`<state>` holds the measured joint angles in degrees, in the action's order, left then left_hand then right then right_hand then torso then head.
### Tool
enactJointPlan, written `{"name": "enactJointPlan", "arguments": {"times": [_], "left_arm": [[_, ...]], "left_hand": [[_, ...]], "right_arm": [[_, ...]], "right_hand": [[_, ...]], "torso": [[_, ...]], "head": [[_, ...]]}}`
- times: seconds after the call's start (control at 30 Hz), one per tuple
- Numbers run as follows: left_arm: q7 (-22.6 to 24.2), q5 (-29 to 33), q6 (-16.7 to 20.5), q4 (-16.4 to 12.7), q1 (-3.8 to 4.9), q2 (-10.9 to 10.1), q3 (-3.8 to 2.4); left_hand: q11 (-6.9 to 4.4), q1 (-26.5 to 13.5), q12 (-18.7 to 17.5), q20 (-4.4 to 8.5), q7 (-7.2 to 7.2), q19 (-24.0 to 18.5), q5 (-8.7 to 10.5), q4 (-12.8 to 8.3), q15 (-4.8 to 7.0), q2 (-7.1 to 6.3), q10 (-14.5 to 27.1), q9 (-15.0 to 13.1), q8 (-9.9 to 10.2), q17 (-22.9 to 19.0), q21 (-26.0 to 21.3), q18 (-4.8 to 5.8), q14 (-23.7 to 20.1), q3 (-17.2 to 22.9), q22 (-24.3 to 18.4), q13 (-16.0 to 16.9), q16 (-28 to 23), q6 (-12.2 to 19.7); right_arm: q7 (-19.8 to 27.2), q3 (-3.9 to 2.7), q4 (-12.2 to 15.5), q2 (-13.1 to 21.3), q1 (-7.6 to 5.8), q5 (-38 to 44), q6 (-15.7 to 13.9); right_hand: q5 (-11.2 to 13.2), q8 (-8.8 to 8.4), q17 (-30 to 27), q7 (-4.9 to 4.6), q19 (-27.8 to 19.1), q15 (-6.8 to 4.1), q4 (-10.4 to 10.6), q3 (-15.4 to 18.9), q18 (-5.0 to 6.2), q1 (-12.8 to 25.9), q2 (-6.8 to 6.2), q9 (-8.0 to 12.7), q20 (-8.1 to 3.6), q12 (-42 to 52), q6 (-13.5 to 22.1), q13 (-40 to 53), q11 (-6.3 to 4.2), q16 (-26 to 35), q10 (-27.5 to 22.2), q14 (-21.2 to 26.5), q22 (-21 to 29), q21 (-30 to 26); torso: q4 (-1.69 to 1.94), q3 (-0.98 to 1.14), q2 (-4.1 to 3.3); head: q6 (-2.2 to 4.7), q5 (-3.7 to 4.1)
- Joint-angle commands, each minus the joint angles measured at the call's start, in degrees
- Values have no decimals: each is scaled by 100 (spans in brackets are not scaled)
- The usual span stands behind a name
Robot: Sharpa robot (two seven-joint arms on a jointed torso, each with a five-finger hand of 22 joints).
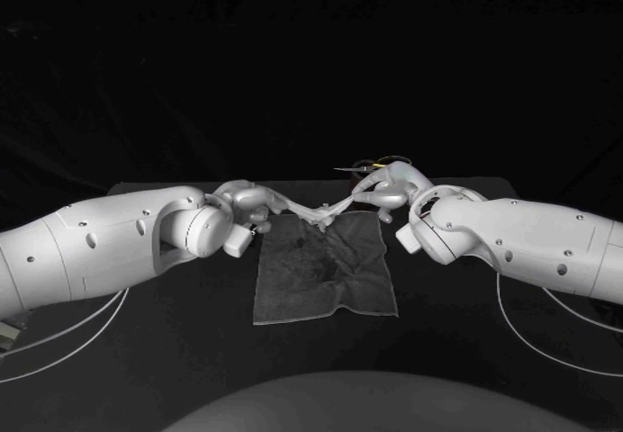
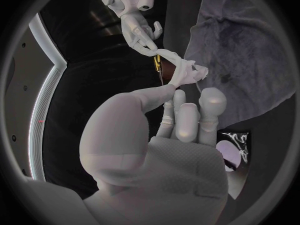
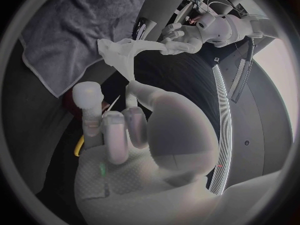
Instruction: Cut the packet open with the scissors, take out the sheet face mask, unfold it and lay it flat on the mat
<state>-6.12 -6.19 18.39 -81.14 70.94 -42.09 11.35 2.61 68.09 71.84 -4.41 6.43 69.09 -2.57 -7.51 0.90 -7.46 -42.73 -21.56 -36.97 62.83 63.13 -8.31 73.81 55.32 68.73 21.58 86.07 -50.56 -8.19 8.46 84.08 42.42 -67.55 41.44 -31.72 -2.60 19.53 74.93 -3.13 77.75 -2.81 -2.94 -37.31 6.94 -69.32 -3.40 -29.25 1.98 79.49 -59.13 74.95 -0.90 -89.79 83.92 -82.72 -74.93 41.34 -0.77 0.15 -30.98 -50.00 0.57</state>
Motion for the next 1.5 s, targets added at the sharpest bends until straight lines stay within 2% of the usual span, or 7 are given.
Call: {"name": "enactJointPlan", "arguments": {"times": [0.03,0.2,0.4,0.53,0.87,1.13,1.5], "left_arm": [[-175,-58,111,-162,-132,-47,3],[-372,-186,244,-379,-447,-133,15],[-710,-382,269,-600,-601,-301,20],[-950,-475,202,-725,-637,-422,33],[-1365,-755,80,-978,-690,-702,56],[-1508,-844,51,-1032,-698,-713,63],[-1591,-1019,-95,-1062,-699,-646,66]], "left_hand": [[-8,-1,-18,1,12,21,-20,-2,4,48,-16,-733,-17,1,0,65,-7,29,-1,0,33,-28],[-7,-4,-18,1,12,16,-21,0,4,48,-18,-735,-16,-7,-7,63,-10,29,-6,0,31,-29],[-5,-7,-19,1,11,31,-20,0,3,46,-19,-738,-15,34,11,68,15,29,8,-1,37,-30],[-4,-9,-20,2,11,50,-21,-1,3,44,-20,-739,-14,68,34,74,37,29,26,-1,41,-30],[-3,-19,-33,4,11,134,-21,-14,4,32,-28,-752,0,188,123,97,128,40,90,-8,63,-31],[-13,-49,-45,9,19,250,-21,-19,13,23,-68,-770,53,295,231,125,232,57,164,-18,88,7],[28,-43,-82,-5,116,263,-19,-72,-14,-32,-129,-641,497,236,175,120,237,-39,110,-38,62,418]], "right_arm": [[-98,2,96,51,106,167,107],[-143,8,197,137,391,216,107],[-213,15,314,247,615,270,148],[-266,18,407,344,694,306,182],[-409,35,643,615,802,391,306],[-468,44,641,613,908,416,335],[-572,54,647,568,949,608,629]], "right_hand": [[-17,462,1507,27,19,-168,-1,-22,50,-7,77,-1072,-13,-4,-65,890,-51,-21,370,-728,-509,-25],[-17,465,1507,27,15,-168,-1,-27,52,-3,76,-1079,-13,-22,-60,880,-51,-21,365,-728,-507,-36],[-17,465,1507,27,15,-168,-1,-27,52,-3,76,-1079,-13,-22,-60,880,-51,-21,365,-728,-507,-36],[-17,468,1507,27,15,-168,-1,-30,52,-1,75,-1085,-13,-22,-58,880,-51,-21,366,-728,-507,-34],[-17,472,1507,27,13,-167,1,-31,53,5,71,-1091,-13,-14,-57,885,-51,-21,368,-728,-506,-40],[-17,476,1507,28,9,-167,3,-32,54,11,69,-1097,-13,-28,-57,877,-51,-21,364,-728,-503,-51],[-17,480,1474,25,-34,-164,17,-44,74,30,71,-1116,-10,-103,-39,835,-48,-5,345,-716,-473,-193]], "torso": [[-6,-4,-3],[-2,-5,-10],[-3,-2,-9],[-2,6,-5],[0,-5,-4],[2,-4,-11],[-4,-6,-6]], "head": [[0,0],[0,7],[0,15],[0,46],[0,65],[0,56],[0,37]]}}
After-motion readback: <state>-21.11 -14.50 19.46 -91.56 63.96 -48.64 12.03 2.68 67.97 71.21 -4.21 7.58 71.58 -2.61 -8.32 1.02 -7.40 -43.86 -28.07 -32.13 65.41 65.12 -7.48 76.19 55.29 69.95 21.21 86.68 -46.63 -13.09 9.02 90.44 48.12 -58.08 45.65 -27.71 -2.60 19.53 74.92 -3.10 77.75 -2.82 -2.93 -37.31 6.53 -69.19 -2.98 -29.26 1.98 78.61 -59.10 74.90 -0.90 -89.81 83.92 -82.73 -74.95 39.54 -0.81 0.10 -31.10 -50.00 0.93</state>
